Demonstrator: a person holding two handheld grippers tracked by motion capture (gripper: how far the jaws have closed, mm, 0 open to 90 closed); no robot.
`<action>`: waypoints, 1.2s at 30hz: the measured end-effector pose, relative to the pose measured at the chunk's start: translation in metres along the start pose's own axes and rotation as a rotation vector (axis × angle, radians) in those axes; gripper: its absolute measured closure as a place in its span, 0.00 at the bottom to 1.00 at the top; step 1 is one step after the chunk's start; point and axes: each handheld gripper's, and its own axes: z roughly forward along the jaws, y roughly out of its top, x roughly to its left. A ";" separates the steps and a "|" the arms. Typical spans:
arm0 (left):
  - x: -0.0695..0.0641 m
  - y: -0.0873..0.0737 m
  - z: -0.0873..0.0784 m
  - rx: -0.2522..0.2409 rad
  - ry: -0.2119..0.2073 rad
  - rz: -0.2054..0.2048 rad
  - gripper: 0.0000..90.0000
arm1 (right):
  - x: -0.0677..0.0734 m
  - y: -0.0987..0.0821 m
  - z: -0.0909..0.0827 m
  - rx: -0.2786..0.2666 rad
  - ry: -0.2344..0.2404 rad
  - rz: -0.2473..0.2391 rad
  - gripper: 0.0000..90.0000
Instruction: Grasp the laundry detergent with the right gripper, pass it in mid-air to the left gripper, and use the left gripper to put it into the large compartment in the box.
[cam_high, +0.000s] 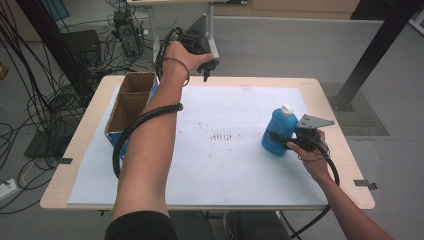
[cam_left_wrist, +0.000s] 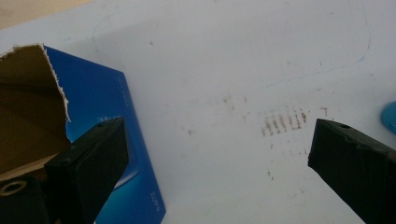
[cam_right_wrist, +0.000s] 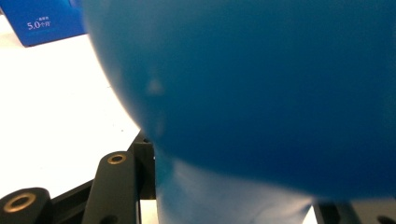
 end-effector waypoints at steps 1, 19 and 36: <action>0.000 0.000 0.000 0.001 0.000 0.002 0.06 | 0.000 0.000 0.000 0.000 -0.001 -0.001 0.51; -0.002 0.000 -0.003 -0.002 0.000 0.010 0.06 | 0.000 0.000 0.000 0.003 0.001 -0.001 0.51; 0.002 -0.003 -0.007 -0.008 -0.002 0.016 0.06 | 0.000 0.002 0.000 0.011 -0.003 0.004 0.51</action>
